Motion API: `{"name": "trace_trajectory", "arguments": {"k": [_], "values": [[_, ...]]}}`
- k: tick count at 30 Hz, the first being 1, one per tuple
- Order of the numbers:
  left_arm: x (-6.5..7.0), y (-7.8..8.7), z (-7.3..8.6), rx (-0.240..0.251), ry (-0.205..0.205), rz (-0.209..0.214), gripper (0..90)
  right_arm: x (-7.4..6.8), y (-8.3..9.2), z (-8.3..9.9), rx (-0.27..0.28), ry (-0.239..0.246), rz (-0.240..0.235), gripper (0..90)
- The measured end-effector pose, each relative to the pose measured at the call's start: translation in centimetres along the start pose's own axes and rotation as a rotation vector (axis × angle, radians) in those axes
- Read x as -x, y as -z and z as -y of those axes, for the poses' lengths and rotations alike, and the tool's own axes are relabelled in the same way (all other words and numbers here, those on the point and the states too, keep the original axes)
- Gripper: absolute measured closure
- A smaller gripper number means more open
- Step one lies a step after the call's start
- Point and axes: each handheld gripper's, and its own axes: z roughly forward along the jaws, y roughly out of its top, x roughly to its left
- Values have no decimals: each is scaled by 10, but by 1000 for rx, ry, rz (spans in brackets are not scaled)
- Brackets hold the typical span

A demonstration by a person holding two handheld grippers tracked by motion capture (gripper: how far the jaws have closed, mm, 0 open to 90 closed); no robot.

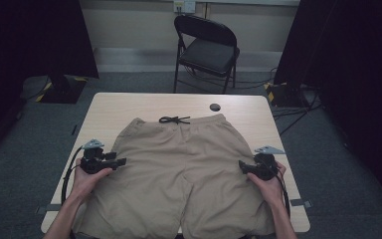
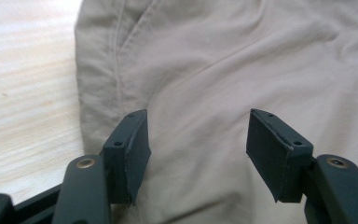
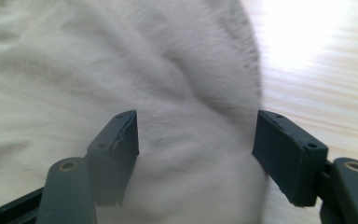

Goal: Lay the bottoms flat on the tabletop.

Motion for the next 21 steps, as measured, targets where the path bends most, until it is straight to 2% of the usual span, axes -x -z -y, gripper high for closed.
{"name": "trace_trajectory", "arguments": {"k": [4, 6, 8, 12, 15, 17, 19, 21], "values": [[6, 19, 2, 5, -25, -14, 378, 7, 17, 1, 2, -11, 10, 278], [8, 28, 8, 19, -11, -17, 373, 10, 28, 3, 14, -17, 9, 263], [7, 36, 15, 10, -13, -31, 367, 13, 40, 6, 32, -28, 1, 256], [4, 51, 33, 4, 22, -42, 353, 15, 58, 18, 52, -47, -7, 247], [5, 62, 43, 1, 36, -51, 343, 16, 63, 32, 36, -54, -12, 245], [6, 67, 50, 3, 31, -45, 341, 17, 60, 42, 8, -67, -2, 243], [7, 68, 56, -6, 30, -41, 333, 18, 59, 51, -8, -77, 6, 241], [6, 64, 62, -20, 28, -47, 331, 17, 60, 54, -24, -56, 18, 238]]}}
